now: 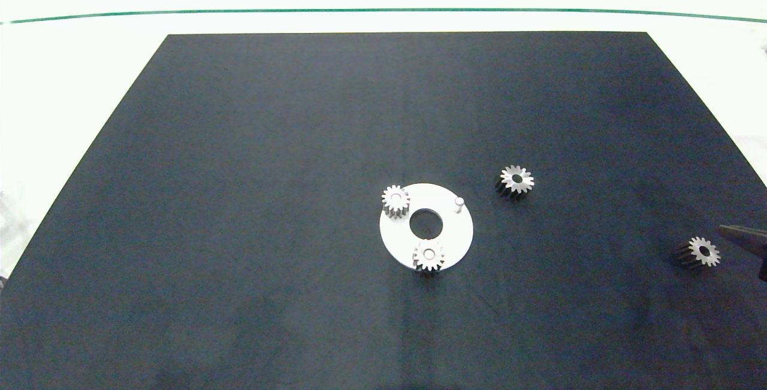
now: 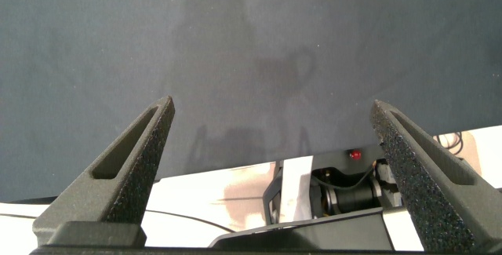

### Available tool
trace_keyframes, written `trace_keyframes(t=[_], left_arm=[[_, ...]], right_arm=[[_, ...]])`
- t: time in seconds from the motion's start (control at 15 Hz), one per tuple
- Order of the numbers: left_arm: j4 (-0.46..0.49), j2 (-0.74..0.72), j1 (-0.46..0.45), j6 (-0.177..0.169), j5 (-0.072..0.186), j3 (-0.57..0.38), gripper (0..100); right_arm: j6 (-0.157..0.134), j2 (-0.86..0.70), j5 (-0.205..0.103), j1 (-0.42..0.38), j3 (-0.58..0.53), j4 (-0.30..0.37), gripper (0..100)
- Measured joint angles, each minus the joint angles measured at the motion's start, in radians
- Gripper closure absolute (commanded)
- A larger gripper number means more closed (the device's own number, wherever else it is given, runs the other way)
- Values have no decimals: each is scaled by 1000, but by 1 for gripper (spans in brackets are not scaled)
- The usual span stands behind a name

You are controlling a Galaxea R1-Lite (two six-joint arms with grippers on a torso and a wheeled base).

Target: Remove an incorrectly installed larger gear and replace it with the correct smaller gear

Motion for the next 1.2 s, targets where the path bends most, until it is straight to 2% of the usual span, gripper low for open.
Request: trace_keyframes(t=[0.2,0.27,0.8,0.87,1.0,1.07,1.13,1.2], left_arm=[[0,-3,-1,0,-1,0,0],[0,-3,-1,0,0,0,0],[0,-4,-1,0,-1,1,0],[0,-4,-1,0,-1,1,0],[0,-4,-1,0,-1,1,0],[0,-4,-1,0,-1,1,0],[0,-4,-1,0,-1,1,0],[0,-4,-1,0,-1,1,0]], right_arm=[[2,0,-4,-2,4,-1,81],[2,0,-6,-2,9,-2,0],[-6,43,-12,-5,-3,15,0],[-6,55,-15,-7,-19,53,0],[-5,73,-16,-12,-91,224,0],[-4,77,-17,-13,-130,285,0],[-4,82,-17,-14,-163,316,0],[-4,86,-18,-15,-179,319,0]])
